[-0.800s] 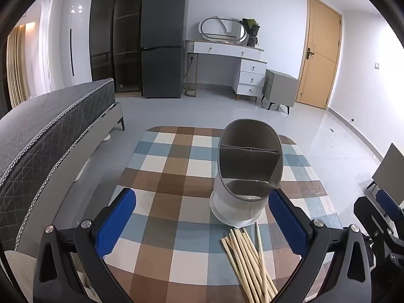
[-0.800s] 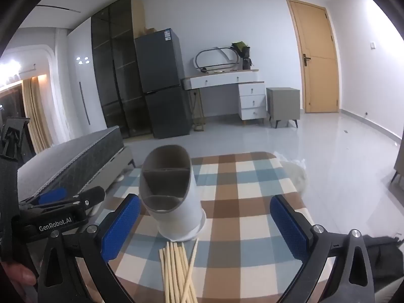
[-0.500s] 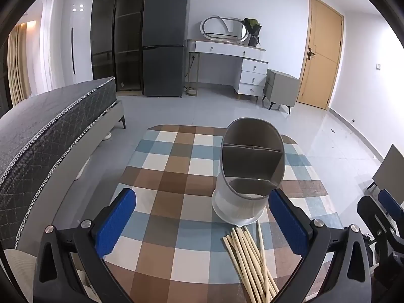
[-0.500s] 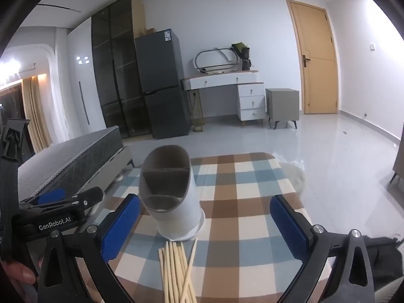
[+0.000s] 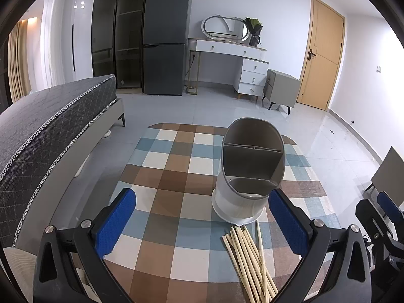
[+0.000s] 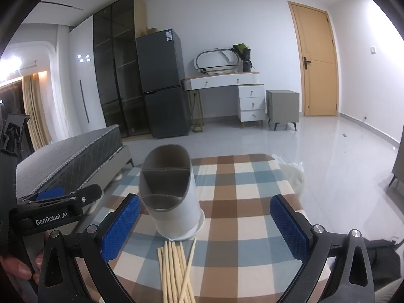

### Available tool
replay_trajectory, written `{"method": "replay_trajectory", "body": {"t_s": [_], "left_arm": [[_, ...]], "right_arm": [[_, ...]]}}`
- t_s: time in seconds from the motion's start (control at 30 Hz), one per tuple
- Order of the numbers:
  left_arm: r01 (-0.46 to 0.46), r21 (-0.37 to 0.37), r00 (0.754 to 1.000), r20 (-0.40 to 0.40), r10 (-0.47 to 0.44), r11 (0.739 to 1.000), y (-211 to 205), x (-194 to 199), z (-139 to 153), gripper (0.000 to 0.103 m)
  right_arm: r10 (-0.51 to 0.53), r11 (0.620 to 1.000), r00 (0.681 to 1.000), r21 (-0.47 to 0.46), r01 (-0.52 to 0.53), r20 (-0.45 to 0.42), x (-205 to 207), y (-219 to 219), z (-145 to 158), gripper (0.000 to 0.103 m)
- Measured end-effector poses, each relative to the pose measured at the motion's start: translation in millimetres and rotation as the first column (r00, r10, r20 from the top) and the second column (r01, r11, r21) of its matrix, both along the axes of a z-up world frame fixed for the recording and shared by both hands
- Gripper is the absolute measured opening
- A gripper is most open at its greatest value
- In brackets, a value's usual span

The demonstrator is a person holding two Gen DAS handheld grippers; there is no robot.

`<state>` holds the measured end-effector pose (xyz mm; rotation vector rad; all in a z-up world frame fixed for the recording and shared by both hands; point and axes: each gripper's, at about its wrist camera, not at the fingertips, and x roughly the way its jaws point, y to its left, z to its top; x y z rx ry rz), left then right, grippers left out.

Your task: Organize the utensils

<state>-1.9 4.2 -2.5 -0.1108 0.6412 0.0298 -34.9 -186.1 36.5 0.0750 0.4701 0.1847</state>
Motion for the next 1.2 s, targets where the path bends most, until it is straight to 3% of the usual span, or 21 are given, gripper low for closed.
{"method": "replay_trajectory", "body": {"t_s": [1.2], "left_arm": [[0.007,-0.011,1.000,-0.016,-0.007,1.000,4.2,-0.2,-0.4,0.102]], "right_arm": [[0.001,1.000,1.000,-0.007,-0.001,-0.014,0.7,2.6,-4.1,0.103]]}}
